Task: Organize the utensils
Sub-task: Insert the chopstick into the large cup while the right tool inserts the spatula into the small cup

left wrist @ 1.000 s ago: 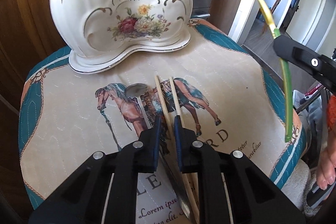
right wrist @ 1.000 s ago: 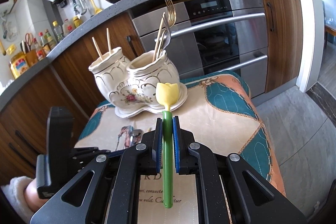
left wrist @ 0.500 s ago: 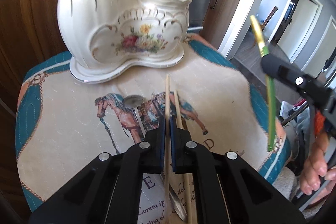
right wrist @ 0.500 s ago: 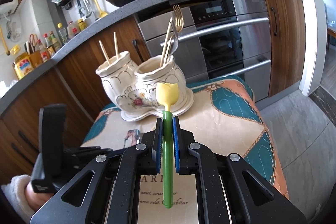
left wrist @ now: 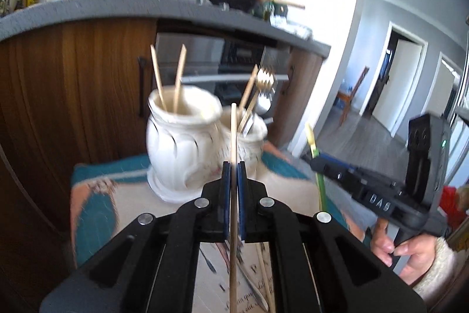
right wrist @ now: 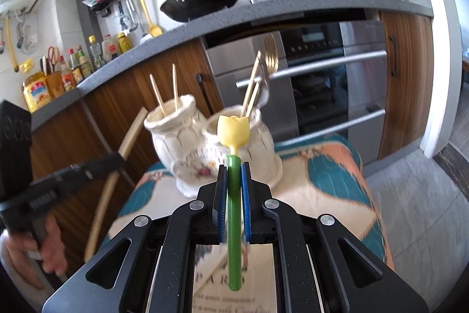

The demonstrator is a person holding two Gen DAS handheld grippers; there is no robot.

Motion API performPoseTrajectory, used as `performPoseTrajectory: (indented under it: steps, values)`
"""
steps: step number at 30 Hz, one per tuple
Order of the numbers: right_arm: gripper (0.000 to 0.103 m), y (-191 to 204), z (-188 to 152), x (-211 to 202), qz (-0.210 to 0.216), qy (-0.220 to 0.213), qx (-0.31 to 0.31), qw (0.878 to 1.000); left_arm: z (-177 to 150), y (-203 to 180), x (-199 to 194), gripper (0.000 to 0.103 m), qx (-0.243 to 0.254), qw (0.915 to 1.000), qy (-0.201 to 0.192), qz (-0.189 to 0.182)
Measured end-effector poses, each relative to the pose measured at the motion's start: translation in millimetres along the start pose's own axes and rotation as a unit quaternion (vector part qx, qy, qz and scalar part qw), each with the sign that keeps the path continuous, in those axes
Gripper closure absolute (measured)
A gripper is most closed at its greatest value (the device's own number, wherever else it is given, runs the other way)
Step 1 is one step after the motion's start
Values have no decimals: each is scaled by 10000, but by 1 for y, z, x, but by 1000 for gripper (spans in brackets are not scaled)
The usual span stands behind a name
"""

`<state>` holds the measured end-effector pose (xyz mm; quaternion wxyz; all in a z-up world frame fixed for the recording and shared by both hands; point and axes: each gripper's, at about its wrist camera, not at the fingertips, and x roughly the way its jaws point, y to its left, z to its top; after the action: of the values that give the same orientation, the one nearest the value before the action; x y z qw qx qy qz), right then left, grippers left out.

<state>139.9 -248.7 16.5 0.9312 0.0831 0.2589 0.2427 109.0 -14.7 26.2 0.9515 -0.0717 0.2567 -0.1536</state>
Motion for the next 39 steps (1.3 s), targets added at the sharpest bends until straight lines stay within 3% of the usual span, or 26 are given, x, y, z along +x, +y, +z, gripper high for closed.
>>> performPoseTrajectory:
  steps: [7,10,16,29,39]
  values:
    - [92,7,49,22,200,-456,-165,9986,54,27,-10,99,-238,9948,-982,153]
    - [92,5,72,35,283,-715,-83,9970,81,36,-6,99,-338,9876,-1519,225]
    - [92,-5,97,64,421,-1054,203,9933,104,38,23,99,-265,9764,-2100,421]
    - [92,-6,85,100,355,-1092,56,9934,91,29,58,99,63,9707,-2260,817]
    - [92,-12,61,98,232,-941,17,9953,57,34,31,99,175,9775,-1932,829]
